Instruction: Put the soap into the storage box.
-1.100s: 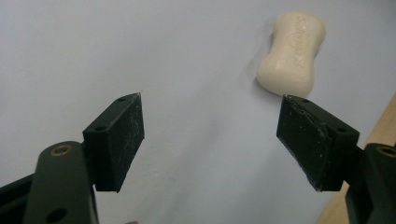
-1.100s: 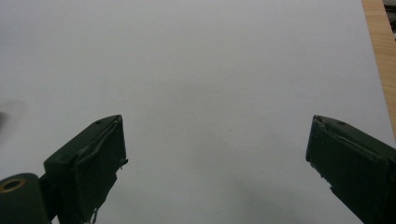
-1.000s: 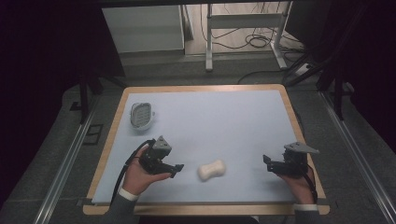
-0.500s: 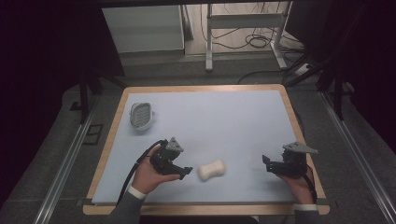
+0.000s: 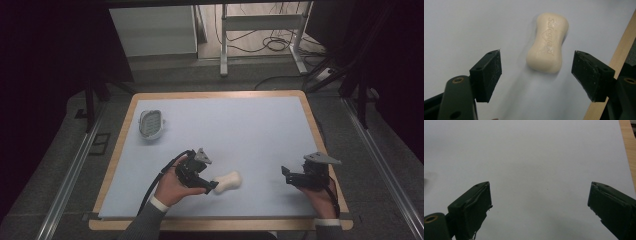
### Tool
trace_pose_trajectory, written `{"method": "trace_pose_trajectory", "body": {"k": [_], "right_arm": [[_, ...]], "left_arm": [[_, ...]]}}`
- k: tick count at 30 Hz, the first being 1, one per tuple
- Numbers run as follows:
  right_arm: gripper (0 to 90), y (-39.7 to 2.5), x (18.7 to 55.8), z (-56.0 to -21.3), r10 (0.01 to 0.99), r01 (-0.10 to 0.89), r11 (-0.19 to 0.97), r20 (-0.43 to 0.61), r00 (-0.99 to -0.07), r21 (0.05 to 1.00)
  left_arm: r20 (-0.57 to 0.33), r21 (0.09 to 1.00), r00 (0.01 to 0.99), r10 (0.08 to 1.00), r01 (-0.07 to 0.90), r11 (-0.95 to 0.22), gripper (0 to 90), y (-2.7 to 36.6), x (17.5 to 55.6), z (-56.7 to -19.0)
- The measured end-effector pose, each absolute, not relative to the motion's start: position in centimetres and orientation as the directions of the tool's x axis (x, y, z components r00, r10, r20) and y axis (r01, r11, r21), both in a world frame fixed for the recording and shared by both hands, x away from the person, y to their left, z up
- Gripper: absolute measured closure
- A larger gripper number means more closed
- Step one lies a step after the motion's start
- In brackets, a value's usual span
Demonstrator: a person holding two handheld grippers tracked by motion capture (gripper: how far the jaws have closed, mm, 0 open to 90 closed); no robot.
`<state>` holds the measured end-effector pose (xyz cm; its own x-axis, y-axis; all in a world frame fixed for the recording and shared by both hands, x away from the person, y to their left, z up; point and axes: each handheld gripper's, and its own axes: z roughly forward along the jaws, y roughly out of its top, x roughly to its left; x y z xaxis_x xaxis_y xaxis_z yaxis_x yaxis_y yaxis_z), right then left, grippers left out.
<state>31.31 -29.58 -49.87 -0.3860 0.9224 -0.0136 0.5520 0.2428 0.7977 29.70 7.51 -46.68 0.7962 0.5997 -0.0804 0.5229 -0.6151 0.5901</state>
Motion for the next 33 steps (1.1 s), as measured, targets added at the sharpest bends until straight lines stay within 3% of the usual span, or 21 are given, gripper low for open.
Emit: {"method": "trace_pose_trajectory", "body": {"k": [33], "right_arm": [[4.8, -29.7, 31.5, -50.2, 0.925, 0.561, 0.249, -0.022, -0.38, 0.789]], "left_arm": [[-0.088, 0.454, 0.85, 0.52, 0.499, -0.738, 31.9, 1.9, 32.2, -50.0]]}}
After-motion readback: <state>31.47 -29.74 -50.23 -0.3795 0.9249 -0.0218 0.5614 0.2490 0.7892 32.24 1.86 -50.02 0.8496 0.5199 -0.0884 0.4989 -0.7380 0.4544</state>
